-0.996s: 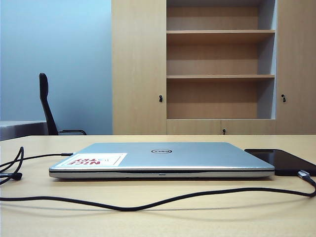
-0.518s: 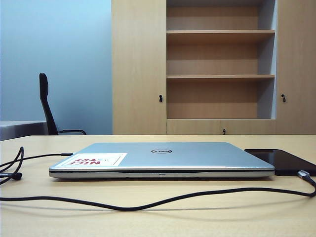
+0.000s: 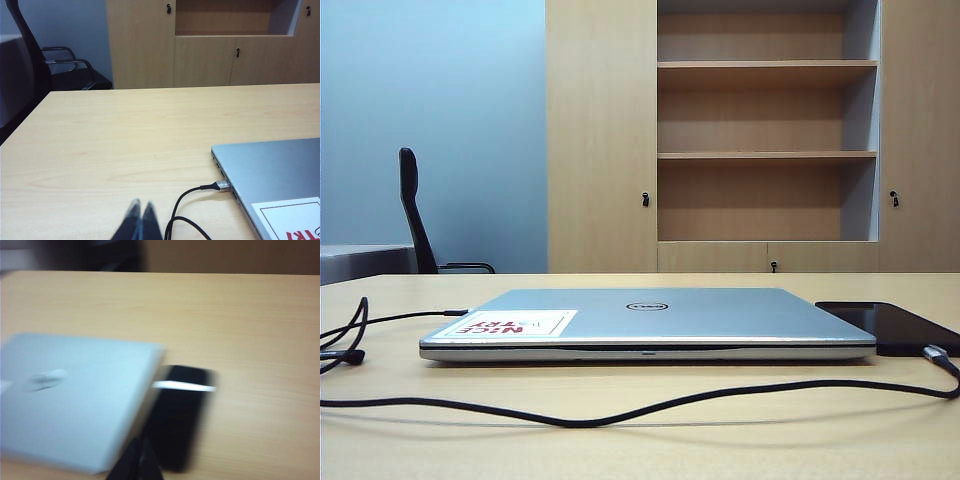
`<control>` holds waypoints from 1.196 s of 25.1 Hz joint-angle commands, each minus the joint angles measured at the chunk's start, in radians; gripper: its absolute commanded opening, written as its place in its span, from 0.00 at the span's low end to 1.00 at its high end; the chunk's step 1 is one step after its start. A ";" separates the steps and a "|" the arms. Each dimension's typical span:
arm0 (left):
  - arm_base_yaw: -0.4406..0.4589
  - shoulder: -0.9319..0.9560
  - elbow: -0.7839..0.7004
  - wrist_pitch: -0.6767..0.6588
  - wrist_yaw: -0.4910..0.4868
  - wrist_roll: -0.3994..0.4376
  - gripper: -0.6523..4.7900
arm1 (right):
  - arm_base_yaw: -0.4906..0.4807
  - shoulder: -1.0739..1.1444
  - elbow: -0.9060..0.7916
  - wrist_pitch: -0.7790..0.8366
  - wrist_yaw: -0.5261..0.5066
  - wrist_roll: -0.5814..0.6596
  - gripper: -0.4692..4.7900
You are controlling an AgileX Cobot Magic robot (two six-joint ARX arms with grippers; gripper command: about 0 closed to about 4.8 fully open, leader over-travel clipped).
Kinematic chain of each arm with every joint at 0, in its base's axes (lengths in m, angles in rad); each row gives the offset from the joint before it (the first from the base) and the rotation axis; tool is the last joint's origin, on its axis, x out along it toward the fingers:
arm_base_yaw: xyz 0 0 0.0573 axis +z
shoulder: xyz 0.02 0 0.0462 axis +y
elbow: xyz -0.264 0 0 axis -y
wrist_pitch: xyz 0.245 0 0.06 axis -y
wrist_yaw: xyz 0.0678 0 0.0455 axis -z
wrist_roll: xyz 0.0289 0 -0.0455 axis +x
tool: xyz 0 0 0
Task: Pick up the charging cable and the phone, plug the charging cable into the charging port on the phone, and finally place them back on the table.
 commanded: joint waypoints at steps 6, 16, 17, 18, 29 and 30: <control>0.000 0.000 0.000 0.013 0.002 0.004 0.11 | -0.150 -0.229 -0.254 0.314 0.180 -0.050 0.11; -0.001 0.000 0.000 0.013 0.002 0.004 0.11 | -0.187 -0.229 -0.356 0.447 -0.001 -0.045 0.11; -0.001 0.000 0.000 0.013 0.002 0.004 0.11 | -0.187 -0.229 -0.356 0.446 -0.001 -0.045 0.11; 0.000 0.000 0.000 0.013 0.002 0.004 0.11 | -0.187 -0.229 -0.356 0.444 0.000 -0.045 0.11; -0.001 0.000 0.000 0.013 0.002 0.004 0.11 | -0.190 -0.229 -0.356 0.438 0.097 -0.046 0.11; 0.000 0.000 0.000 0.013 0.002 0.004 0.11 | -0.190 -0.229 -0.356 0.438 0.094 -0.045 0.11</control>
